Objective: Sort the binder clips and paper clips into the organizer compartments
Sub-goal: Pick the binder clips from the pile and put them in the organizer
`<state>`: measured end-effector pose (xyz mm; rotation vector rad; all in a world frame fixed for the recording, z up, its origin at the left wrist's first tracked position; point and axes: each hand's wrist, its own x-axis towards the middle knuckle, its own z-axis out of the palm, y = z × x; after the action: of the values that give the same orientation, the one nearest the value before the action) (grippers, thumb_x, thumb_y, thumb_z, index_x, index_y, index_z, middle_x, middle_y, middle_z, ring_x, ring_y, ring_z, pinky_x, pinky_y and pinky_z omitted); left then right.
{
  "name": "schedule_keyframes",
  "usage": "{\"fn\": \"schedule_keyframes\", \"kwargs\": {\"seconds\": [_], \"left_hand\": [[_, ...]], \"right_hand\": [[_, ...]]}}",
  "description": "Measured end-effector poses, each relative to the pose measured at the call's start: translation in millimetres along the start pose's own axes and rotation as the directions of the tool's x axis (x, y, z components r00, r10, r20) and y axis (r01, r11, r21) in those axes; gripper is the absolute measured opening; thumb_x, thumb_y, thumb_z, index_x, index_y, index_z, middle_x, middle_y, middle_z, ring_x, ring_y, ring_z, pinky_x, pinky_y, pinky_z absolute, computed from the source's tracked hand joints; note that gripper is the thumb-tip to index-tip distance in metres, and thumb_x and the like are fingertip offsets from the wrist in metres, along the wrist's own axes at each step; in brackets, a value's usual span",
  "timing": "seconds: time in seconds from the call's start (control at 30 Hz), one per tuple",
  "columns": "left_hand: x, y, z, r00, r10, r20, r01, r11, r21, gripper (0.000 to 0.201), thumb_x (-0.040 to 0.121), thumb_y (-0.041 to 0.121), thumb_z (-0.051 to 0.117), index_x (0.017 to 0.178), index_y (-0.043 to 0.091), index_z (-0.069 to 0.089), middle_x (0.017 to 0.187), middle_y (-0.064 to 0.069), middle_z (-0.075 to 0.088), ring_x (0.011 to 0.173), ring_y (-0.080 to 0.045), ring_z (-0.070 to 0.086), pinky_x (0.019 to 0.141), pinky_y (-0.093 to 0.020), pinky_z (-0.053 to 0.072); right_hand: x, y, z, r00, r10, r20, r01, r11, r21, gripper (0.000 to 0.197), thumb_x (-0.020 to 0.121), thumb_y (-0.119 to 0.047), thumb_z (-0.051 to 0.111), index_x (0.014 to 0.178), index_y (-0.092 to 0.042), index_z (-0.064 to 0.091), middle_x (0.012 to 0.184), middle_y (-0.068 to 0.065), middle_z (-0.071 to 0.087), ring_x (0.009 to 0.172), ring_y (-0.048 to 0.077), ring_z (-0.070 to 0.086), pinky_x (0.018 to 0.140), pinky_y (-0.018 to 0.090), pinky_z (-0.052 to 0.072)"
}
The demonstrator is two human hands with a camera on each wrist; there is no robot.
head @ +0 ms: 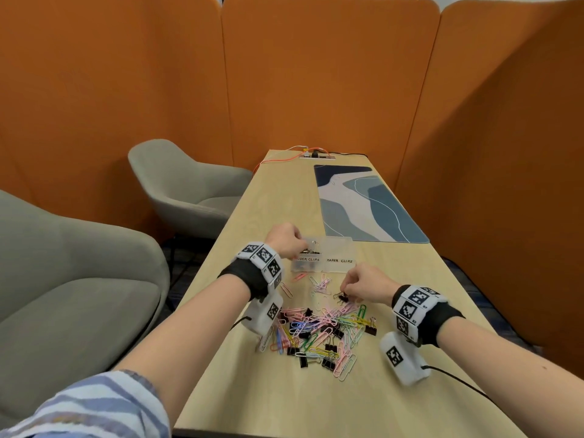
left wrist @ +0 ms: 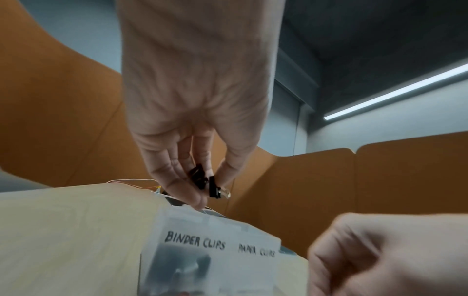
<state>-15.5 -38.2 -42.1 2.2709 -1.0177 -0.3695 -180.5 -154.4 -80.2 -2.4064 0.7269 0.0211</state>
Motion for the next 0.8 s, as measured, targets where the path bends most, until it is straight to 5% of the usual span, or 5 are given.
{"fn": "schedule_keyframes", "kwargs": {"seconds": [0.07, 0.2, 0.43, 0.6, 0.8], "left_hand": [[11, 1, -2, 0.999, -0.042, -0.034, 0.041, 0.999, -0.034, 0.01, 0.089, 0.016, 0.058, 0.087, 0.01, 0.065, 0.076, -0.007, 0.069, 0.072, -0.02, 0.067, 0.083, -0.035, 0.059], [27, 6, 3, 0.995, -0.089, -0.047, 0.09, 0.996, 0.005, 0.017, 0.087, 0.016, 0.061, 0.096, 0.006, 0.071, 0.097, -0.012, 0.073, 0.093, -0.025, 0.07, 0.079, -0.031, 0.056], [38, 16, 14, 0.998, -0.067, -0.01, 0.067, 0.978, 0.197, 0.008, 0.084, 0.009, 0.059, 0.082, 0.009, 0.067, 0.085, -0.008, 0.065, 0.08, -0.023, 0.059, 0.073, -0.03, 0.05], [37, 11, 7, 1.0, -0.024, 0.003, 0.023, 0.987, 0.161, 0.025, 0.084, 0.016, 0.064, 0.105, 0.006, 0.073, 0.108, -0.009, 0.071, 0.103, -0.026, 0.065, 0.086, -0.031, 0.053], [17, -8, -14, 0.996, 0.053, -0.078, -0.048, 0.996, 0.072, 0.024, 0.088, 0.014, 0.053, 0.104, 0.012, 0.07, 0.109, -0.007, 0.071, 0.107, -0.023, 0.062, 0.092, -0.032, 0.05]], "right_hand": [[-1, 1, -1, 1.0, -0.001, 0.015, 0.0, 1.0, 0.013, 0.013, 0.084, -0.014, 0.064, 0.071, -0.017, 0.064, 0.077, 0.005, 0.068, 0.074, 0.019, 0.066, 0.078, 0.033, 0.057], [-1, 2, 3, 0.999, -0.046, 0.002, 0.046, 0.989, -0.14, 0.021, 0.073, -0.02, 0.076, 0.089, -0.009, 0.068, 0.082, -0.002, 0.061, 0.076, 0.014, 0.056, 0.06, 0.016, 0.043], [10, 2, 6, 0.996, -0.09, -0.02, 0.081, 0.952, -0.296, 0.025, 0.08, -0.001, 0.059, 0.066, -0.021, 0.055, 0.095, 0.007, 0.069, 0.083, 0.016, 0.055, 0.071, 0.022, 0.043], [20, -4, -7, 0.998, -0.05, 0.041, 0.057, 0.983, -0.173, 0.02, 0.079, -0.001, 0.064, 0.067, -0.017, 0.059, 0.074, -0.001, 0.063, 0.071, 0.013, 0.058, 0.056, 0.012, 0.044], [45, -36, -33, 0.999, -0.039, -0.001, 0.039, 0.996, 0.08, 0.014, 0.081, 0.0, 0.067, 0.072, -0.01, 0.063, 0.067, 0.006, 0.066, 0.053, 0.008, 0.063, 0.049, 0.015, 0.051]]}}
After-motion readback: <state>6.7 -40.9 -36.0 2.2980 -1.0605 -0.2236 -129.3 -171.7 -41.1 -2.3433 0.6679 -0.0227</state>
